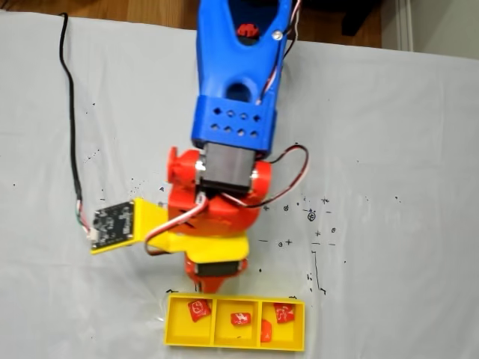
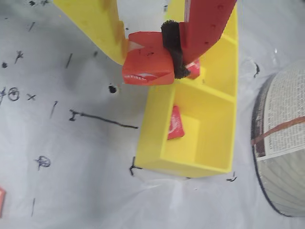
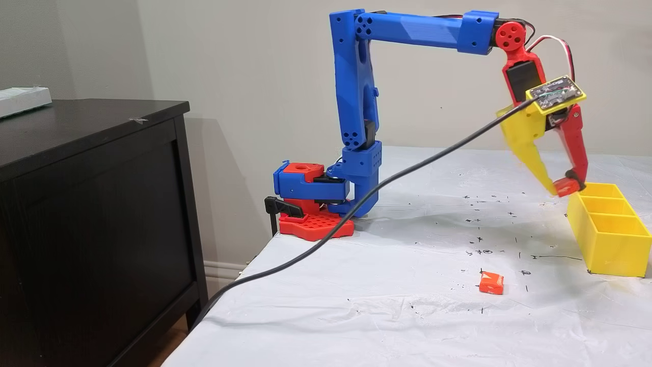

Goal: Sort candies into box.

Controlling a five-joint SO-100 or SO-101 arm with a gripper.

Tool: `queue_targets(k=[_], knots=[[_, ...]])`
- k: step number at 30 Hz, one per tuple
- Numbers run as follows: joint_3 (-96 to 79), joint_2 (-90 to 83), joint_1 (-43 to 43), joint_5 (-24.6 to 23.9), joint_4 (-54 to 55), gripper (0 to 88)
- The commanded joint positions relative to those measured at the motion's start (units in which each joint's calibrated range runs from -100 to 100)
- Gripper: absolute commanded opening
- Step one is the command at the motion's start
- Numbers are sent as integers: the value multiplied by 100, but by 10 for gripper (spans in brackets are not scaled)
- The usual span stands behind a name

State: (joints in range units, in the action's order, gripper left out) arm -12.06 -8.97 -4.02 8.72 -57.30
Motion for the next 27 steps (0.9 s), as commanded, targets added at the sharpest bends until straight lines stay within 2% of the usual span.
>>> queue_targets(k=[1, 16, 19, 23, 27], knots=[[573, -163, 284, -186, 372, 2], [1447, 871, 637, -479, 765, 2], [1975, 1236, 637, -518, 560, 2], [3077, 1974, 619, -459, -250, 7], [2831, 1830, 646, -337, -348, 3]])
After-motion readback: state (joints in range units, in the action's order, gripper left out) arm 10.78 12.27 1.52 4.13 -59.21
